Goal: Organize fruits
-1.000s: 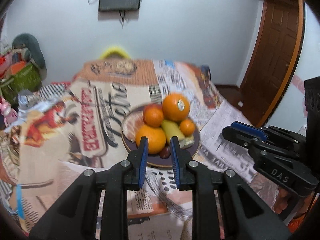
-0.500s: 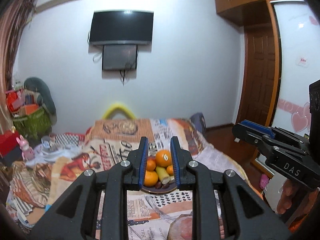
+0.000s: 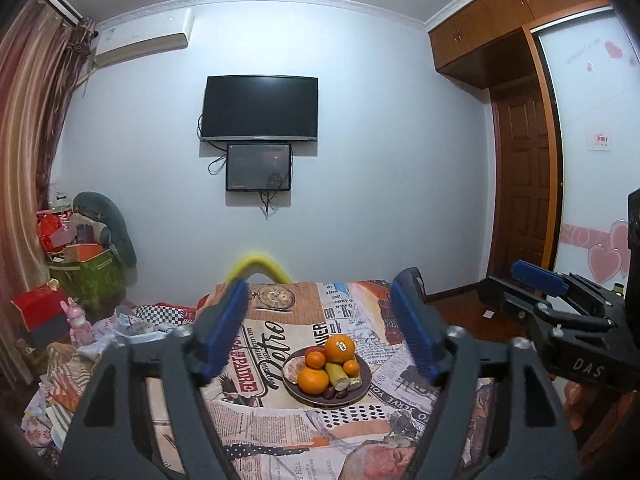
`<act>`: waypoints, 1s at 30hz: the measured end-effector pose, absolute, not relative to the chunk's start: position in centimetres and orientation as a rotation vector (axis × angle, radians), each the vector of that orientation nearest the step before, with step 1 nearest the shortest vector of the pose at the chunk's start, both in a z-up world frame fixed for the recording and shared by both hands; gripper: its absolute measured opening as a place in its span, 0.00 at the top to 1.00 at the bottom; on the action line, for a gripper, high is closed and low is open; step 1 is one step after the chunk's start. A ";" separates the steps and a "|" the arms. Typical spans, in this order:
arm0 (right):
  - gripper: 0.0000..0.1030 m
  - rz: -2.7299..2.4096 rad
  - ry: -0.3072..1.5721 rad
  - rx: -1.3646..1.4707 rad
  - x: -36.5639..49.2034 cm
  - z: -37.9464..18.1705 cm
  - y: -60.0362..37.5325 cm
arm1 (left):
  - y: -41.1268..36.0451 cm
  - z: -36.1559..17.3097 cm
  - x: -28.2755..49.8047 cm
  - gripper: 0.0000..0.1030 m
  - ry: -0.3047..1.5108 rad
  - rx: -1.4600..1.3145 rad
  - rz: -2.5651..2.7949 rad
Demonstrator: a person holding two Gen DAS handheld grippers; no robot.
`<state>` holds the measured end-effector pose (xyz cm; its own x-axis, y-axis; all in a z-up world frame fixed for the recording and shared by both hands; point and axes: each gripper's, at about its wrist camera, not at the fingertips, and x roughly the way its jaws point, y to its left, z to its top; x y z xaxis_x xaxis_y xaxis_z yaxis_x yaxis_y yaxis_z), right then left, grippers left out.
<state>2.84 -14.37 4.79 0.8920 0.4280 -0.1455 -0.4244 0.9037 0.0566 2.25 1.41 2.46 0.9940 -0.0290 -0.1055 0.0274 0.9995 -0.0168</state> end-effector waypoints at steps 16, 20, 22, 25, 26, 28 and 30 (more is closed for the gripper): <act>0.00 0.377 0.128 0.029 0.6 4.5 -15.4 | 1.0 1.7 1.1 0.01 0.100 -0.010 -0.006; 0.00 0.369 0.130 0.032 0.6 4.5 -15.6 | 1.3 1.4 1.3 0.00 0.104 -0.009 -0.007; 0.00 0.368 0.132 0.032 0.6 4.5 -15.6 | 1.3 1.4 1.3 0.00 0.104 -0.007 -0.007; 0.00 0.369 0.133 0.033 0.6 4.5 -15.6 | 1.2 1.4 1.3 0.00 0.105 -0.007 -0.007; 0.00 0.369 0.132 0.033 0.6 4.5 -15.6 | 1.2 1.4 1.3 0.00 0.105 -0.008 -0.008; 0.00 0.368 0.131 0.032 0.6 4.5 -15.6 | 1.2 1.3 1.4 0.00 0.107 -0.009 -0.009; 0.00 0.368 0.130 0.032 0.5 4.4 -15.7 | 1.2 1.3 1.4 0.00 0.107 -0.008 -0.009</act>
<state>0.54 -15.73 4.44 0.9249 0.3607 -0.1205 -0.3566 0.9327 0.0548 1.43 1.18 1.35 0.9942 -0.0098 -0.1067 0.0089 0.9999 -0.0087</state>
